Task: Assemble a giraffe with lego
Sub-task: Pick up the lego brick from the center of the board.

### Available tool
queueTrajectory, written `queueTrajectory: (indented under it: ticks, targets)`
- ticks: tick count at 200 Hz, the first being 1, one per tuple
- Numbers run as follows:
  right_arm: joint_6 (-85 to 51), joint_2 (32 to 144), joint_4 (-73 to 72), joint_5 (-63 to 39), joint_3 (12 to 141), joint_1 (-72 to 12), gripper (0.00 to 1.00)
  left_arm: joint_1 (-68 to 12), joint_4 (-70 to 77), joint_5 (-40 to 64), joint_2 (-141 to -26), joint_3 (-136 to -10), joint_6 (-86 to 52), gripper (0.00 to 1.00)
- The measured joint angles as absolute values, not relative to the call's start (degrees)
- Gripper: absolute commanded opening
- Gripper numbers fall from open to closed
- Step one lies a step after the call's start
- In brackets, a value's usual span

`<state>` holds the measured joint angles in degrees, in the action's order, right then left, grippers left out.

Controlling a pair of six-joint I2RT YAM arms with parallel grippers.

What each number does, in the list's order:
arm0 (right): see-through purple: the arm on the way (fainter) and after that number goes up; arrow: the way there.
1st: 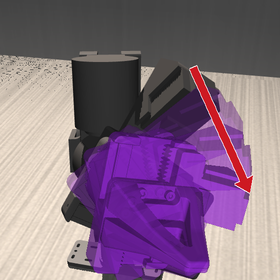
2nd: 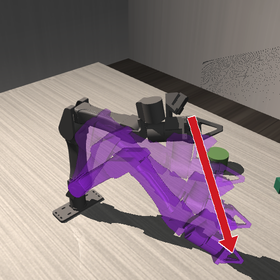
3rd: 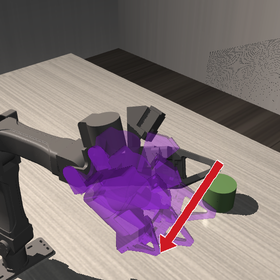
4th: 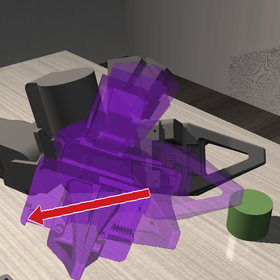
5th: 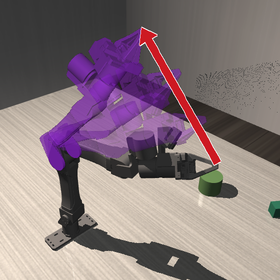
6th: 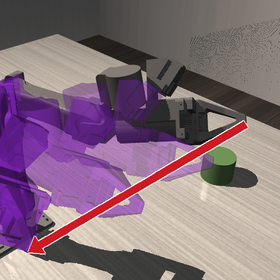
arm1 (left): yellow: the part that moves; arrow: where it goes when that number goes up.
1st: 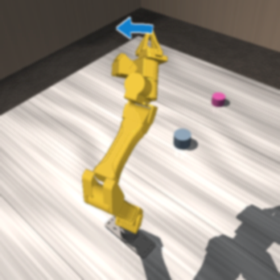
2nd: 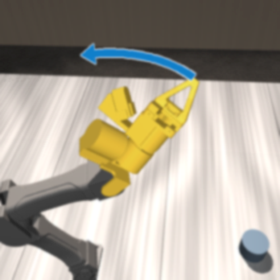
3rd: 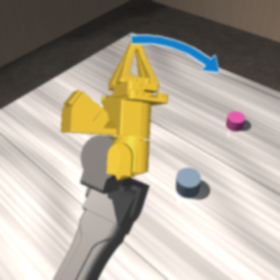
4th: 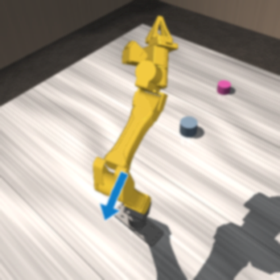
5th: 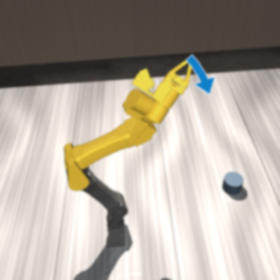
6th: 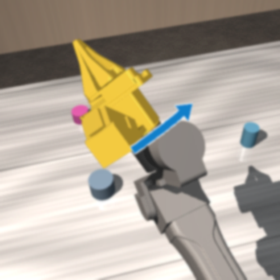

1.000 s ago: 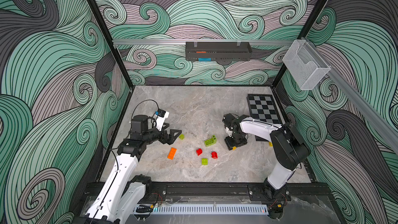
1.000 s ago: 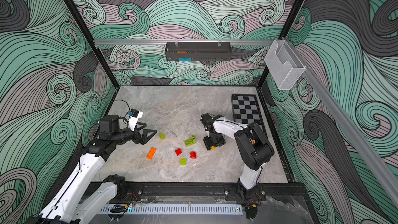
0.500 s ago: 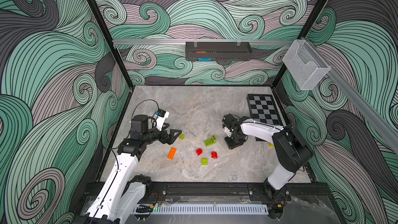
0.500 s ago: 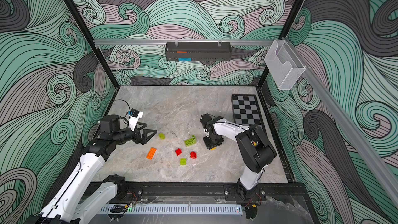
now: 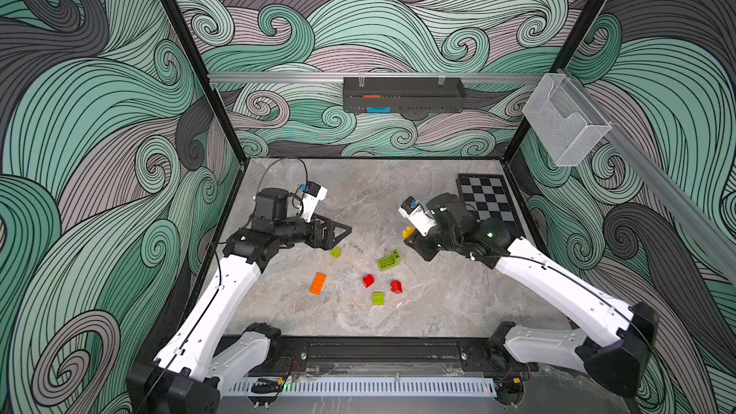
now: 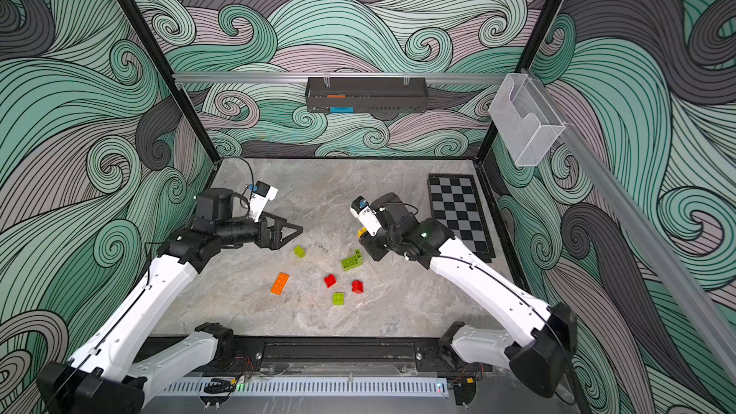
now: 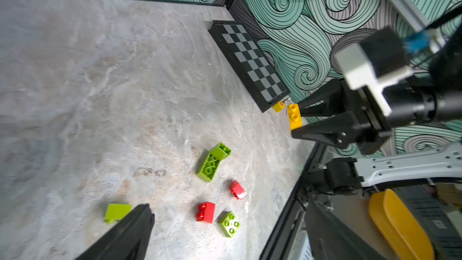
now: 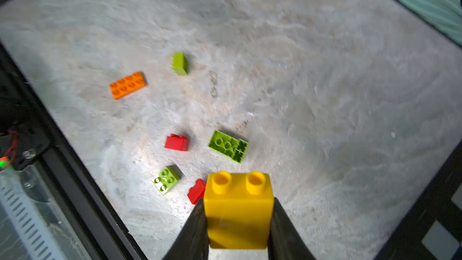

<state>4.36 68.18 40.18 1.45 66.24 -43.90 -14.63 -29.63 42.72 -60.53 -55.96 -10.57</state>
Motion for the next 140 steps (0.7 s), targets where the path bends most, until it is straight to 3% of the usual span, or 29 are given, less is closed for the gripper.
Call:
queueTrajectory:
  ticks: [58, 140]
  targets:
    - [13.82, 67.90, 26.28, -0.14, 62.43, -50.89, 0.10, -17.98, -27.70, 48.80, -69.49, -57.63, -24.73, 0.86]
    - [18.09, 74.35, 22.11, -0.12, 62.76, -55.27, 0.10, -23.07, -26.76, 51.11, -70.81, -59.88, -26.57, 0.65]
